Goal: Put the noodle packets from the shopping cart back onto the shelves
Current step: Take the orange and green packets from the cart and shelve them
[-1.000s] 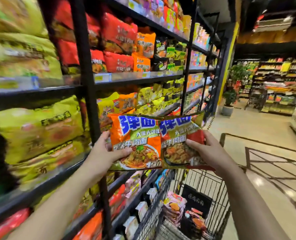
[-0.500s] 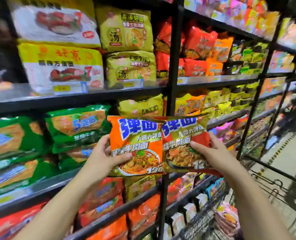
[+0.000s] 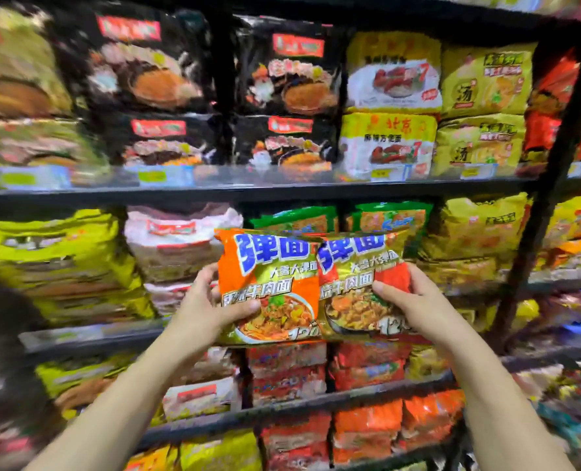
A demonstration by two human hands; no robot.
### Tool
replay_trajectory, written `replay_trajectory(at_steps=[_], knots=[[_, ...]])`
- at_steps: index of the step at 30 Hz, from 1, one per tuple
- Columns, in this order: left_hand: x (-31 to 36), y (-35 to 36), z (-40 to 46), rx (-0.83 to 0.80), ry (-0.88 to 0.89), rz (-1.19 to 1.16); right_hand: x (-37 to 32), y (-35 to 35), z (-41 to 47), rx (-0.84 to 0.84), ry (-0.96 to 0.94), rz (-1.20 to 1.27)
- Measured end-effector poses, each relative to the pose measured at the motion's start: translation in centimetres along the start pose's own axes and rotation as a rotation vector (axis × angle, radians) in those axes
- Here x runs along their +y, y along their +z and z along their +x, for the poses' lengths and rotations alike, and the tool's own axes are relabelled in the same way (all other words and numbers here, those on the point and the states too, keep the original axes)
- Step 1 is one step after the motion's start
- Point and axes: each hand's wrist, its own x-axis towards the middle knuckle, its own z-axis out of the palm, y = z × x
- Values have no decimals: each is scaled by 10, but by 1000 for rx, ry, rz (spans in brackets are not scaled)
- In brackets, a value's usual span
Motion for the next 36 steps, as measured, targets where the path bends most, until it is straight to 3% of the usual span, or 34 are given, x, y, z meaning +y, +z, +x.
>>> replay_trajectory(at_steps=[9,22,36], knots=[[38,-192,-110,271,17,64,-60,203,-22,-261,-63,97],[67,-396,-252,710,36,65,-150,477,-50,-678,-183,173],[76,-604,-254,922,61,145,-211,733,-21,-846,-220,294]])
